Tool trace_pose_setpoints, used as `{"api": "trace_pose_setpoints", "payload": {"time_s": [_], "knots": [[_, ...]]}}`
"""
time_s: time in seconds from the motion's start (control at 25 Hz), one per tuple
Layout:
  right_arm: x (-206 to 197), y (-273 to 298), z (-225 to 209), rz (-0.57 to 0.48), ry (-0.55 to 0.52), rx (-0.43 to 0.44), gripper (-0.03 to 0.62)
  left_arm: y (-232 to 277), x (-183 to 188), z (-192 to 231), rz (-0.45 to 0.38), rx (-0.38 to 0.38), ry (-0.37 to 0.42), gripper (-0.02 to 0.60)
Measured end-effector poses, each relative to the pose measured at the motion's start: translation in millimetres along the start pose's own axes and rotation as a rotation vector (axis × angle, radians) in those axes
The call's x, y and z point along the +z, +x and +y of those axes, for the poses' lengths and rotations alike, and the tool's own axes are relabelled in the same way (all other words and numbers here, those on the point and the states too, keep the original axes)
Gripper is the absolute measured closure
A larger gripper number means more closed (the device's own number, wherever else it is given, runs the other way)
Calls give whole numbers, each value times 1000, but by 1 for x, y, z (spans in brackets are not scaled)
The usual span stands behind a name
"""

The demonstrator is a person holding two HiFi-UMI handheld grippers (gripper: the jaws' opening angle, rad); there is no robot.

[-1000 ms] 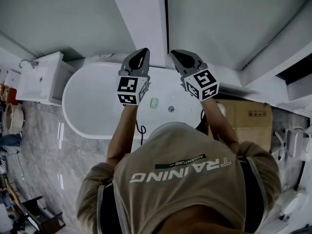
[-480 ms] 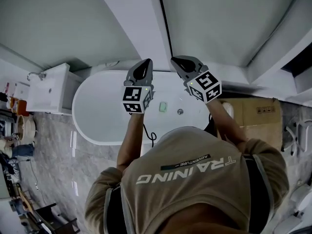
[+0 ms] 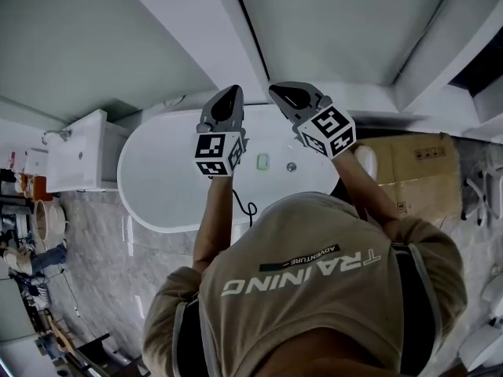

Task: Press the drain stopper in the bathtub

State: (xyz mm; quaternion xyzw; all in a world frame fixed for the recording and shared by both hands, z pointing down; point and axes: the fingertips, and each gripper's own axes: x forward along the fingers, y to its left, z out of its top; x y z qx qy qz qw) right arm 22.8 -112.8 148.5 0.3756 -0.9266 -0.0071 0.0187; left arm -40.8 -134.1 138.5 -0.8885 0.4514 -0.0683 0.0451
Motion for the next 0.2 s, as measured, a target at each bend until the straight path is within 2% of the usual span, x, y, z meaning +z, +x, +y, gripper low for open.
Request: {"api": "trace_pose_setpoints", "payload": {"time_s": [0.2], "knots": [[-7,-9,2,6,26,-9,586,0,-3,-7,7,-16,-13,580]]}}
